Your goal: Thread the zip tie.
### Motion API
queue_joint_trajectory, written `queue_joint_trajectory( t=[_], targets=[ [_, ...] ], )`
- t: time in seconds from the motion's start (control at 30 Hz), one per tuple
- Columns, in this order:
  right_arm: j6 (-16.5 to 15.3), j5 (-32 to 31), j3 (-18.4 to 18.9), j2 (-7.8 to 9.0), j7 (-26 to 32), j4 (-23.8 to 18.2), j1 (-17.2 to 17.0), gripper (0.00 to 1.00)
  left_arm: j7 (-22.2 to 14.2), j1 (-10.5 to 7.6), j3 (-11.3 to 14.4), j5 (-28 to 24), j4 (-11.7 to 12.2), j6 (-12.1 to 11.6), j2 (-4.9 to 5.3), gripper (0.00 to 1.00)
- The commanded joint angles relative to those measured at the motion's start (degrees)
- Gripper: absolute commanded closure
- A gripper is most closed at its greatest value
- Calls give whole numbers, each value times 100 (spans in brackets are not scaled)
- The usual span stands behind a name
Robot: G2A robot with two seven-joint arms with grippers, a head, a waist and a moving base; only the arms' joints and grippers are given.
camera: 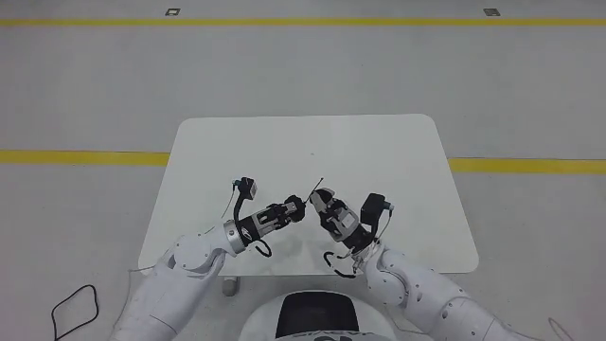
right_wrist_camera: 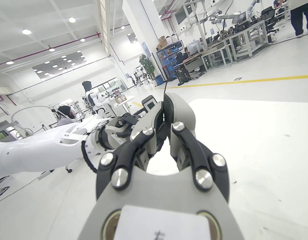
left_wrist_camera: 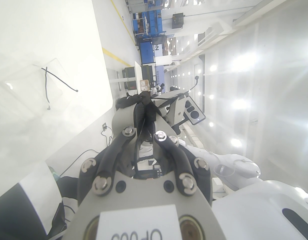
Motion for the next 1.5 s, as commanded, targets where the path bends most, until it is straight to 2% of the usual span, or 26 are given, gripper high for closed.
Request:
queue_joint_trajectory(
  t=[0.0, 1.47],
  targets=[
    [0, 2, -15, -2, -14, -12, 0, 100, 0, 0, 0, 0, 0, 0, 0, 100],
    [0, 322, -565, 109, -202, 56, 351, 100, 0, 0, 0, 0, 0, 0, 0, 100]
  ],
)
